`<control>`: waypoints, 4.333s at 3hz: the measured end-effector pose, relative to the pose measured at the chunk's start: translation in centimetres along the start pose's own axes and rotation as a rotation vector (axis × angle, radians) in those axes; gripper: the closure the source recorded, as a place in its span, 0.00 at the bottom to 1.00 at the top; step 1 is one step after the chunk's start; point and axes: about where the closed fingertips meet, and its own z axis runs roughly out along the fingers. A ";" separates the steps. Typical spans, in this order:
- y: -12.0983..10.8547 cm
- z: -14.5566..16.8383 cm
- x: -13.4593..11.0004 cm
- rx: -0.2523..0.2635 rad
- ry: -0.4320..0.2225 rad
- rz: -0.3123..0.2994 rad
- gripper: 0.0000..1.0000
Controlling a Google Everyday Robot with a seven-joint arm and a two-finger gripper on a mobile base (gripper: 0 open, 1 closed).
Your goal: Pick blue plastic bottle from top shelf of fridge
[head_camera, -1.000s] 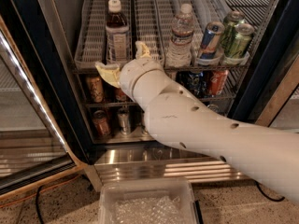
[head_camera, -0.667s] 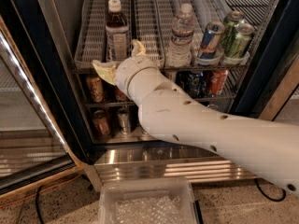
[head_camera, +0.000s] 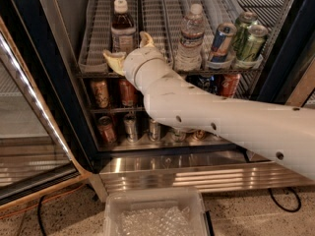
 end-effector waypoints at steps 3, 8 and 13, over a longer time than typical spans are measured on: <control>-2.8 4.1 0.2 0.057 -0.016 -0.005 0.51; -1.5 3.7 0.3 0.048 -0.015 0.019 0.27; -3.0 6.4 1.3 0.080 -0.011 0.018 0.88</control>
Offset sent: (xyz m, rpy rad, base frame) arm 0.0578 -0.0091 0.0008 0.0059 -0.0289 -0.0582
